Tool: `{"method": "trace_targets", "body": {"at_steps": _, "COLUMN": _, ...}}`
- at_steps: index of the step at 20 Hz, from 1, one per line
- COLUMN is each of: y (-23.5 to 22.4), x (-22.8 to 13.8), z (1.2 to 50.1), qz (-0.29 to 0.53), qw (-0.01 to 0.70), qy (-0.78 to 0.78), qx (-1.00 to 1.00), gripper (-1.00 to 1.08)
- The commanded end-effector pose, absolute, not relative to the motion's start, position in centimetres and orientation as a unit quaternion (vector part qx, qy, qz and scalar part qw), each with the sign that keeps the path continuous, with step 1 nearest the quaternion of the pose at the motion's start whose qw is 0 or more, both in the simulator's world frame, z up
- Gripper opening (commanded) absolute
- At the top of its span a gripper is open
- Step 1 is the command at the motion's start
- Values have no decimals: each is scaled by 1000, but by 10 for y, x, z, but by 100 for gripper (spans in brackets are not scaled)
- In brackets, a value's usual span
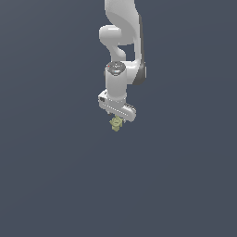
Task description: Pick up the object and move it to a goal position.
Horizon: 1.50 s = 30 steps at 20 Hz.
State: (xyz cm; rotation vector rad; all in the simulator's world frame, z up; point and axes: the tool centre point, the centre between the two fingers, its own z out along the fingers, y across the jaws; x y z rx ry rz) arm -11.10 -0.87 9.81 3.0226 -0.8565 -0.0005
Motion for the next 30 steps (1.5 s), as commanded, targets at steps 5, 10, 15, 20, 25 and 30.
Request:
{"method": "trace_targets", "body": {"at_steps": 5, "y": -8, "x": -113, "z": 96, "qz": 0, "qw": 0, "qy": -276, "qx": 961, "gripper": 100}}
{"method": "trace_targets", "body": {"at_steps": 10, "y": -8, "x": -114, "z": 83, "qz": 0, "qw": 0, "qy": -277, "qx": 961, "gripper": 100}}
{"method": "trace_targets", "body": {"at_steps": 15, "y": -8, "x": -115, "z": 60, "qz": 0, "qw": 0, "qy": -278, "qx": 961, "gripper": 100}}
{"method": "trace_targets", "body": {"at_steps": 20, "y": -8, "x": -114, "z": 48, "qz": 0, "qw": 0, "qy": -278, "qx": 961, "gripper": 100}}
{"method": "trace_targets", "body": {"at_steps": 25, "y": -8, "x": -114, "z": 47, "qz": 0, "qw": 0, "qy": -278, "qx": 961, "gripper": -100}}
{"method": "trace_targets", "body": {"at_steps": 30, "y": -8, "x": -114, "z": 47, "qz": 0, "qw": 0, "qy": -278, "qx": 961, "gripper": -100}}
